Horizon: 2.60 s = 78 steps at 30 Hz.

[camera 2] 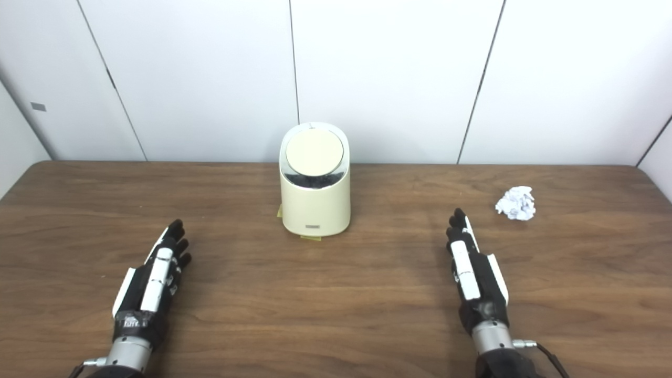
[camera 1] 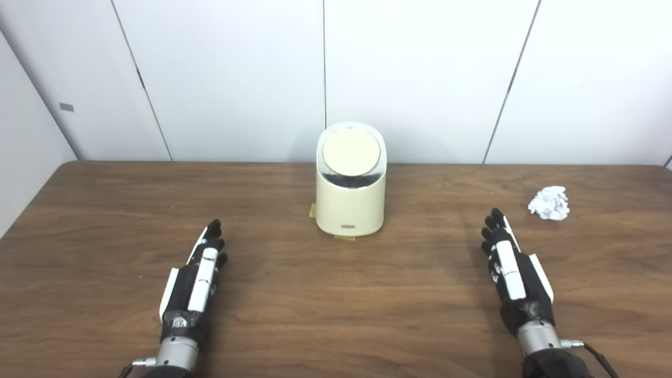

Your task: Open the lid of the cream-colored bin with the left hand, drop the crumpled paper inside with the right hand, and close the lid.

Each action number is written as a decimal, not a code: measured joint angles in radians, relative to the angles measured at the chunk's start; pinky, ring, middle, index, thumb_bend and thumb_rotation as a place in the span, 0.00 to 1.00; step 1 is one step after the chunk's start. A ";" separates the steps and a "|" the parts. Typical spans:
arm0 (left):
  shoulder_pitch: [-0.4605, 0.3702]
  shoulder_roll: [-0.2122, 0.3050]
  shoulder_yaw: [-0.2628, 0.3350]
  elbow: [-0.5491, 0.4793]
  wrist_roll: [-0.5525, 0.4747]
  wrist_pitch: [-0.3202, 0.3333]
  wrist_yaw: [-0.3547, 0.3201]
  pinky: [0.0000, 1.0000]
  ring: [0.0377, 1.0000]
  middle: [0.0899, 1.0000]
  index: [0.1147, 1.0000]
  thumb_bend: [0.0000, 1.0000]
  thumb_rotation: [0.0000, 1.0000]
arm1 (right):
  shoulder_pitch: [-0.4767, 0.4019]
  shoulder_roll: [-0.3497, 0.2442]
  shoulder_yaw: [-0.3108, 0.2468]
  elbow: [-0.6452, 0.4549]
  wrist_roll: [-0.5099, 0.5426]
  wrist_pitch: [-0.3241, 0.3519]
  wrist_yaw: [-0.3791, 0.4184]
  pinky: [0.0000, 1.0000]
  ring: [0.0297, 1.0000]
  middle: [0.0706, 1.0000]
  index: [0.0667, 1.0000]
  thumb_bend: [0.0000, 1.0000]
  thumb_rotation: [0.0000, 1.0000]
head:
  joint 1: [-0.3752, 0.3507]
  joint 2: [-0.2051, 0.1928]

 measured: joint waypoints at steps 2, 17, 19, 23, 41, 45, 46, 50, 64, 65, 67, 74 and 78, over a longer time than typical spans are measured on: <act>-0.040 0.016 -0.019 -0.024 0.040 0.055 0.004 1.00 0.97 0.94 0.96 0.72 0.49 | 0.000 -0.002 0.000 0.002 -0.003 -0.001 0.000 1.00 0.98 0.99 1.00 0.59 0.92 | 0.006 -0.009; -0.600 0.092 -0.169 0.053 0.277 0.254 -0.040 0.88 0.91 0.91 0.91 0.88 0.24 | -0.024 -0.008 0.024 0.036 -0.048 -0.030 -0.001 0.98 0.98 0.99 1.00 0.53 0.99 | 0.014 -0.029; -0.652 0.095 -0.166 0.092 0.295 0.254 -0.060 0.87 0.91 0.91 0.90 0.89 0.22 | -0.025 -0.011 0.030 0.035 -0.066 -0.030 -0.005 0.98 0.98 0.99 1.00 0.54 1.00 | 0.012 -0.031; -0.719 0.099 -0.175 0.142 0.340 0.254 -0.113 0.87 0.92 0.92 0.91 0.89 0.16 | -0.026 -0.011 0.031 0.035 -0.075 -0.029 -0.007 0.99 0.98 0.99 1.00 0.56 1.00 | 0.011 -0.031; -0.914 0.175 -0.452 0.515 0.685 0.186 -0.196 0.78 0.90 0.91 0.88 0.95 0.01 | -0.028 0.014 0.021 0.037 -0.070 -0.035 -0.021 0.99 0.98 0.98 1.00 0.59 0.96 | 0.022 -0.028; -0.932 0.193 -0.495 0.559 0.739 0.122 -0.158 0.80 0.89 0.90 0.88 0.94 0.00 | -0.028 0.015 0.020 0.039 -0.069 -0.037 -0.023 1.00 0.98 0.99 1.00 0.56 0.96 | 0.026 -0.025; -0.939 0.196 -0.510 0.573 0.759 0.098 -0.146 0.81 0.89 0.90 0.87 0.94 0.00 | -0.028 0.016 0.020 0.039 -0.069 -0.037 -0.023 0.99 0.98 0.98 1.00 0.55 0.97 | 0.026 -0.025; -0.958 0.204 -0.552 0.591 0.822 0.020 -0.113 0.80 0.88 0.90 0.87 0.93 0.00 | -0.030 0.017 0.022 0.046 -0.081 -0.046 -0.029 0.98 0.98 0.98 1.00 0.57 0.98 | 0.023 -0.023; -0.976 0.211 -0.600 0.609 0.939 -0.042 -0.103 0.91 0.93 0.92 0.90 0.97 0.03 | -0.051 0.022 0.030 0.074 -0.109 -0.067 -0.050 0.99 0.98 0.98 1.00 0.61 0.96 | 0.022 -0.022; -0.977 0.212 -0.607 0.609 0.954 -0.044 -0.102 0.93 0.93 0.92 0.90 0.98 0.04 | -0.051 0.022 0.030 0.074 -0.109 -0.067 -0.050 0.99 0.98 0.98 1.00 0.60 0.96 | 0.022 -0.022; -0.980 0.214 -0.624 0.609 0.982 -0.050 -0.095 0.93 0.93 0.91 0.90 0.99 0.04 | -0.051 0.022 0.030 0.074 -0.110 -0.067 -0.051 0.99 0.98 0.98 1.00 0.60 0.96 | 0.020 -0.018; -0.983 0.225 -0.670 0.588 1.056 -0.081 -0.101 0.97 0.96 0.93 0.93 1.00 0.08 | -0.051 0.025 0.030 0.065 -0.113 -0.066 -0.052 0.99 0.98 0.98 1.00 0.59 0.97 | 0.017 -0.008; -0.974 0.227 -0.696 0.564 1.107 -0.086 -0.103 0.98 0.96 0.94 0.94 1.00 0.11 | -0.048 0.031 0.030 0.065 -0.113 -0.066 -0.055 0.98 0.98 0.98 1.00 0.59 0.96 | 0.015 -0.009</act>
